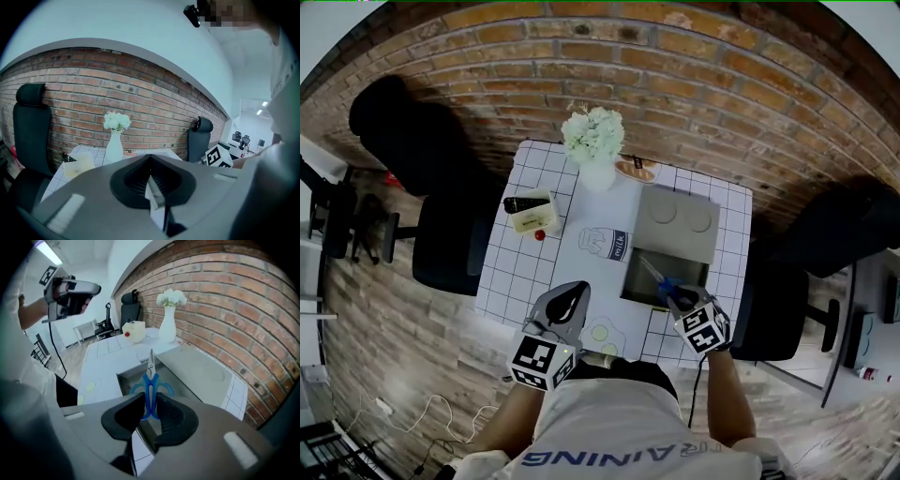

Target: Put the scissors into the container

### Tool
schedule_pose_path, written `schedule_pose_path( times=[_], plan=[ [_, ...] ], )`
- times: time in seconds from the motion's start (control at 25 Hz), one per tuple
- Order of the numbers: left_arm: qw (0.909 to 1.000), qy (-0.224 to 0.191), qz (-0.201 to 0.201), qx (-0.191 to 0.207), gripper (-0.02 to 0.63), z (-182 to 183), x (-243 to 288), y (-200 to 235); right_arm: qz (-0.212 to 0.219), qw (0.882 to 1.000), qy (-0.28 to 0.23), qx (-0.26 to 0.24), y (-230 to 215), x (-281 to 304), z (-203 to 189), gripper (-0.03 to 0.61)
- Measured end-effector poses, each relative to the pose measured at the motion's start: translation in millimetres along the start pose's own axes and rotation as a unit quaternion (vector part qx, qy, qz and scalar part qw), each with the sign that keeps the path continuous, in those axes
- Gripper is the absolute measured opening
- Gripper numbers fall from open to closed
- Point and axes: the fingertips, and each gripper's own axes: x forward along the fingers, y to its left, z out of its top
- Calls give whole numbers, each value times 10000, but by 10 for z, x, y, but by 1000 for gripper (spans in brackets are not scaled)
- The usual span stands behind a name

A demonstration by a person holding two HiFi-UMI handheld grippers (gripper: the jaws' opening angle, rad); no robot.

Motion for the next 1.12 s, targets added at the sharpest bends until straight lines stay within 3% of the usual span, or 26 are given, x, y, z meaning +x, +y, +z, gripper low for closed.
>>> schedule_pose_path(
  times=[0.24, 0.52, 0.76, 1.0, 1.12],
  plan=[
    [9999, 72, 111, -100, 0, -153, -87, 92, 159, 9968, 715, -311, 12, 350, -216, 98],
    [9990, 93, 321, -313, 0, -251, -174, 247, 88, 9944, 1000, -319, -76, 581, -249, 98],
    [9986, 85, 326, -414, 0, -258, -261, 369, -6, 9906, 1303, -426, -107, 705, -331, 100],
    [9983, 107, 265, -517, 0, -275, -276, 482, 11, 9888, 1480, -211, -104, 748, -347, 106],
    [9986, 114, 144, -496, 0, -248, -240, 489, 9, 9896, 1436, -55, -120, 708, -311, 163]
  ],
)
